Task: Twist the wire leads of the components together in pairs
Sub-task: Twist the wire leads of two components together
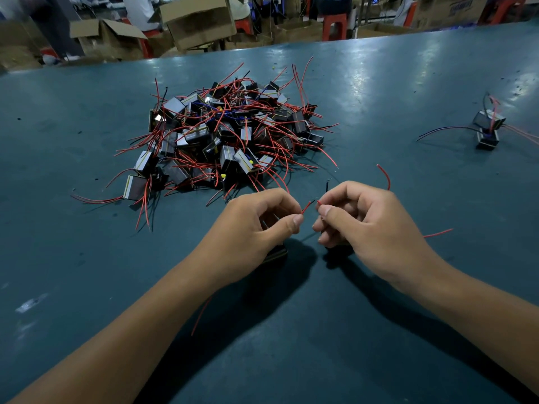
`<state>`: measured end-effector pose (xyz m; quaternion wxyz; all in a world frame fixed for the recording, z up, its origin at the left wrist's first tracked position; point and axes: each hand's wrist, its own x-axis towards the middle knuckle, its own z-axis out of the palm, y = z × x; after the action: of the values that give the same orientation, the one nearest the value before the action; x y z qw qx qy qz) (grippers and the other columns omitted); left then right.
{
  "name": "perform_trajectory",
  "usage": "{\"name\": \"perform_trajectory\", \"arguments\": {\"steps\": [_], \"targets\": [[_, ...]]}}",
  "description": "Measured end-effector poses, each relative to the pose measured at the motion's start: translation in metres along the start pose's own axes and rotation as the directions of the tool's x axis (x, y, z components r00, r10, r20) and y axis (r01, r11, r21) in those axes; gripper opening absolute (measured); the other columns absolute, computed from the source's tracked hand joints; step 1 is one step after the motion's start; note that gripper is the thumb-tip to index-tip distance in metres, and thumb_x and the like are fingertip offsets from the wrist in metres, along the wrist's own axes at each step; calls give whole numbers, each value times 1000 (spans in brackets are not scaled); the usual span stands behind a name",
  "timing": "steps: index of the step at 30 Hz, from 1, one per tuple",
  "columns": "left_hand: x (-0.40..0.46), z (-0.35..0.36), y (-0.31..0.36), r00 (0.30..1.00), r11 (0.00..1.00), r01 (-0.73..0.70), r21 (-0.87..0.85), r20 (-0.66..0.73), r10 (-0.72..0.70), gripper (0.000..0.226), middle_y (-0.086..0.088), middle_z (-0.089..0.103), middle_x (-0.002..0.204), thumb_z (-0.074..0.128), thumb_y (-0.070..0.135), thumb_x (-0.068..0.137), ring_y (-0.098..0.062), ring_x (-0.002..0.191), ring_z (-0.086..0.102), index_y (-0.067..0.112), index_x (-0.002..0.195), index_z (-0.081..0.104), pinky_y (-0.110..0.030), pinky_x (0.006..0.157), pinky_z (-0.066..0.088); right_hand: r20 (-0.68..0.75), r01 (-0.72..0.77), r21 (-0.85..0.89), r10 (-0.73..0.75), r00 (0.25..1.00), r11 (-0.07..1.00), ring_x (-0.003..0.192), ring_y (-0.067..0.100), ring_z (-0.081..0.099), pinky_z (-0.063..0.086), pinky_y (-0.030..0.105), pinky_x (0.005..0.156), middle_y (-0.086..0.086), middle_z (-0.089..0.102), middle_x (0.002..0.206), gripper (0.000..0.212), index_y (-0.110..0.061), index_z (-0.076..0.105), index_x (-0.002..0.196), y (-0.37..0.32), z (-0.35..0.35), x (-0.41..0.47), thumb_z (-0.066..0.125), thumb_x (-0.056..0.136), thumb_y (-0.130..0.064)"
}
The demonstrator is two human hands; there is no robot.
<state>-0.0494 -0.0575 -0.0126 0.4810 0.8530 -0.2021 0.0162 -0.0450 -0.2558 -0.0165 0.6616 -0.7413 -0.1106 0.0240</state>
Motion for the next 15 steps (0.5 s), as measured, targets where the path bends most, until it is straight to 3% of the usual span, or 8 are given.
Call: {"name": "perform_trajectory", "arguments": {"steps": [15], "targets": [[-2, 5, 7, 998, 999, -13, 30, -63, 15, 6, 5, 69, 74, 63, 25, 95, -23, 62, 63, 22, 90, 66, -47, 60, 54, -1, 56, 30, -56, 998, 998, 51, 15, 59, 52, 24, 53, 3, 66, 60, 10, -18, 71, 88, 1, 2, -1, 65, 94, -12]]}}
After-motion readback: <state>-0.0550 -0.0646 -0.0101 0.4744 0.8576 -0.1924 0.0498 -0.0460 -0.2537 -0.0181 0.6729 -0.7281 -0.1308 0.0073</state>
